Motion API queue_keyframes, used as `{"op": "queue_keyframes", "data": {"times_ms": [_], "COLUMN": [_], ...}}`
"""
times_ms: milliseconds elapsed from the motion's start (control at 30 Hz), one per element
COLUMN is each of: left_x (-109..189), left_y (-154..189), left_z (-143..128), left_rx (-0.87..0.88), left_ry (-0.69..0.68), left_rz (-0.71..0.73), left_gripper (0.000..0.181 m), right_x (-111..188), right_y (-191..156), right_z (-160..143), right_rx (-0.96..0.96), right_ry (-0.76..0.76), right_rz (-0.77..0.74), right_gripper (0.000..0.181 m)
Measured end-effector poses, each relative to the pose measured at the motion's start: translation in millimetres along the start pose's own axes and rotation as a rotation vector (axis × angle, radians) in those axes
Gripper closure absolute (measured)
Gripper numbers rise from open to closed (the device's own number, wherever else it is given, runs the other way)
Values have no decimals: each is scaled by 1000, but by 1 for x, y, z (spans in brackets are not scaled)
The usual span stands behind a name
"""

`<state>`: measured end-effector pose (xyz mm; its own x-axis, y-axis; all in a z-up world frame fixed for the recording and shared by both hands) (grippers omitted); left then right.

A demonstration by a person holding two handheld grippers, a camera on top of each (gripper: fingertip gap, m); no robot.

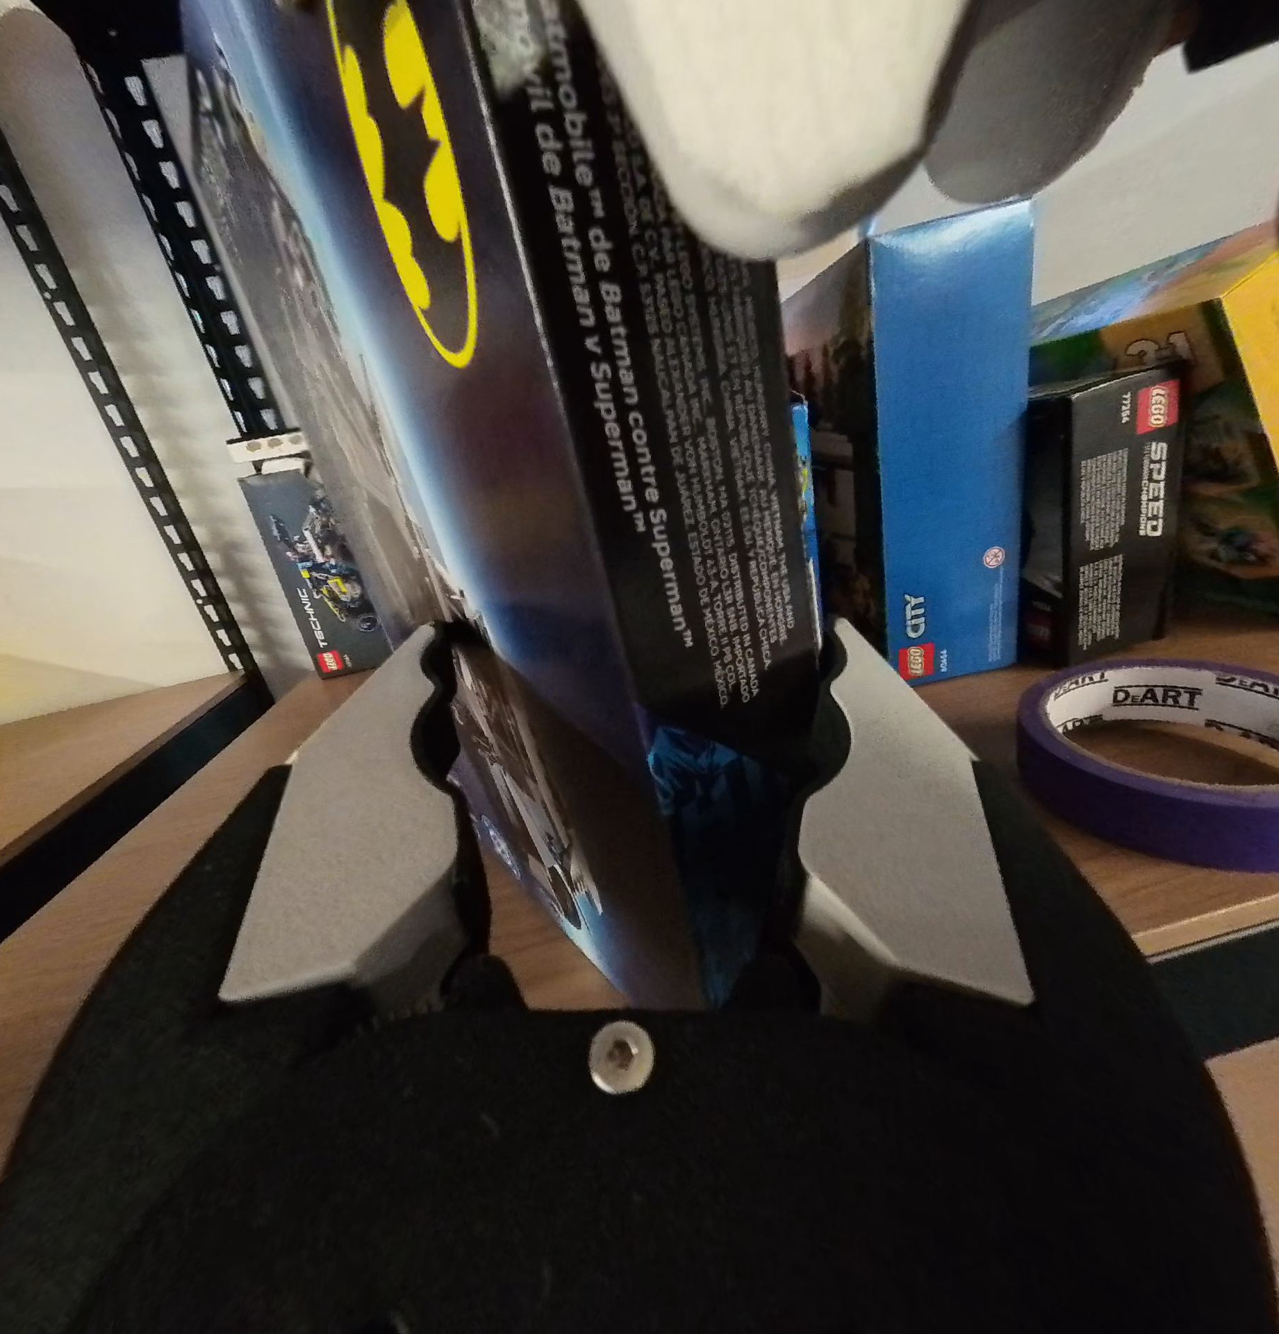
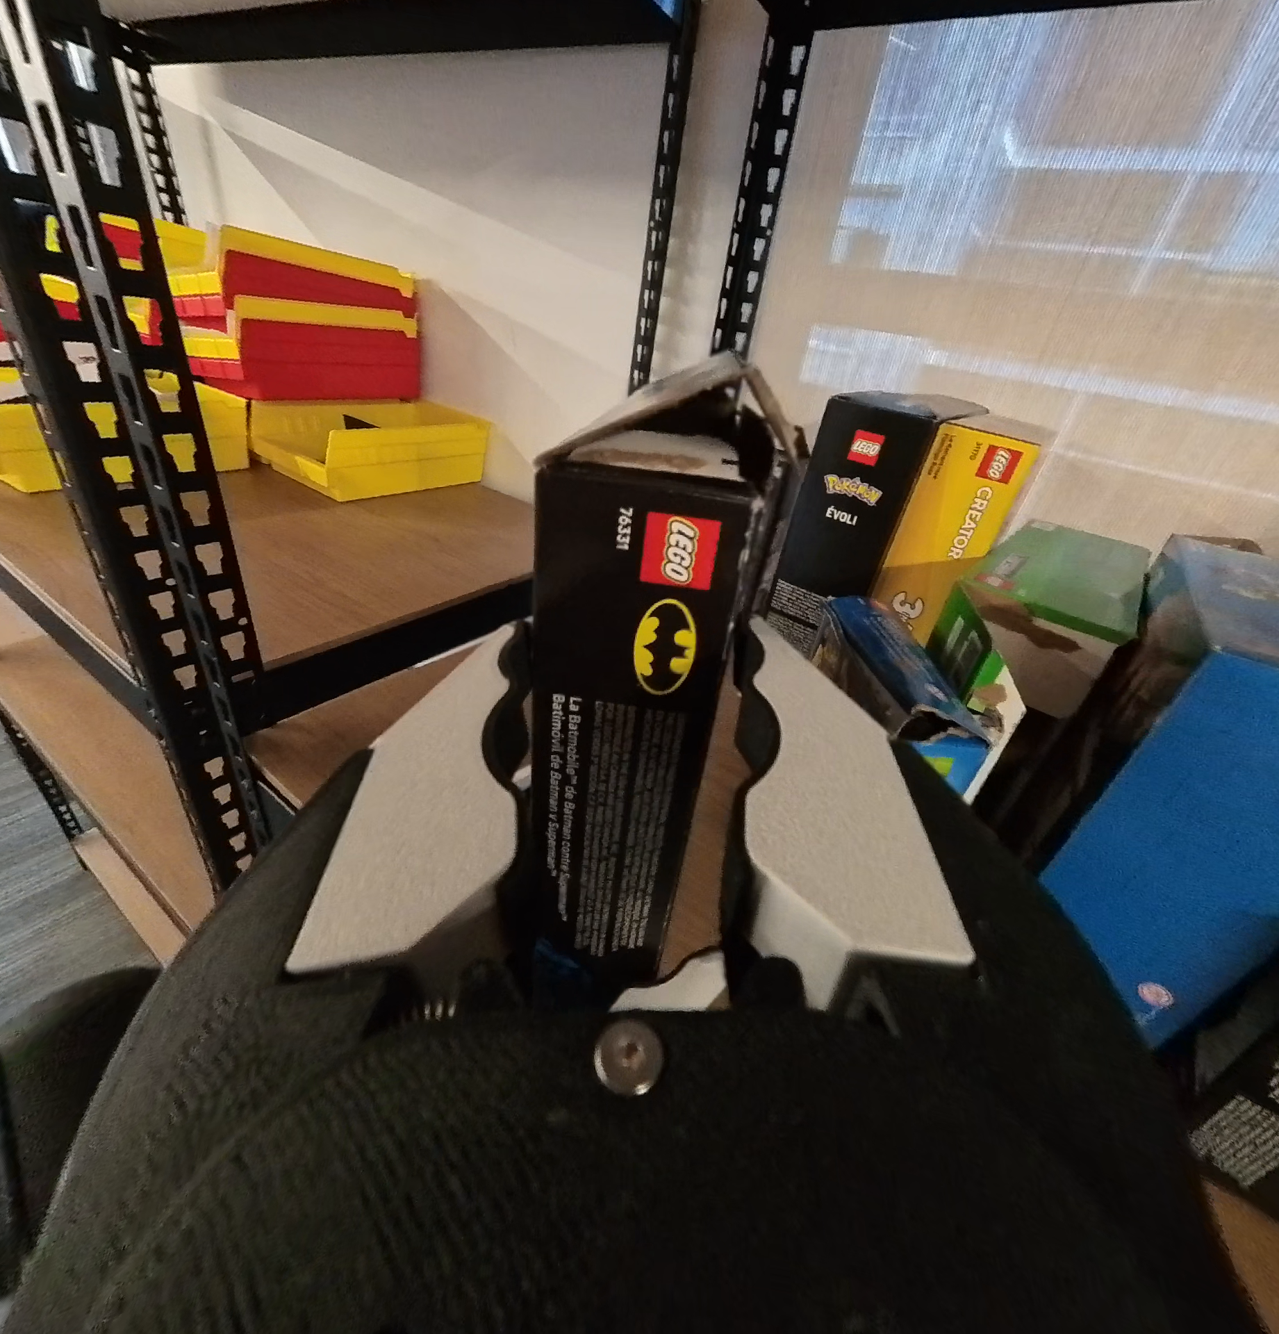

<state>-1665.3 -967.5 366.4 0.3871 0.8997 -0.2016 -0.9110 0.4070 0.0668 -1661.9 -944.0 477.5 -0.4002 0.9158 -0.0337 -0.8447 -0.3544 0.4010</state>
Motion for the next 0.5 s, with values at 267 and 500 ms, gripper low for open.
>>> {"op": "queue_keyframes", "data": {"times_ms": [267,500], "left_x": [6,2], "left_y": [-16,-19], "left_z": [1,-1], "left_rx": [-2,5], "left_ry": [-49,-60], "left_rz": [-45,-138], "left_gripper": [94,94], "right_x": [15,17], "right_y": [15,7], "right_z": [22,-2], "right_rx": [68,-14], "right_ry": [131,150], "right_rz": [5,125], "right_gripper": [120,121]}}
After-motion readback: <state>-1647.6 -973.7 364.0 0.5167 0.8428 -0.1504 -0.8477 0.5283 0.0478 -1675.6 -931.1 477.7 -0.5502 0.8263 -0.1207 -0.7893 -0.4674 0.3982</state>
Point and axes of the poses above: each gripper's, where its closed fingertips meet, x back along the fingers, z out of its top, y = z × x across the jaws, the point moved 2 cm from there along x, back along the fingers, and after that the axes turned 15 degrees about x, right-handed, at the moved point
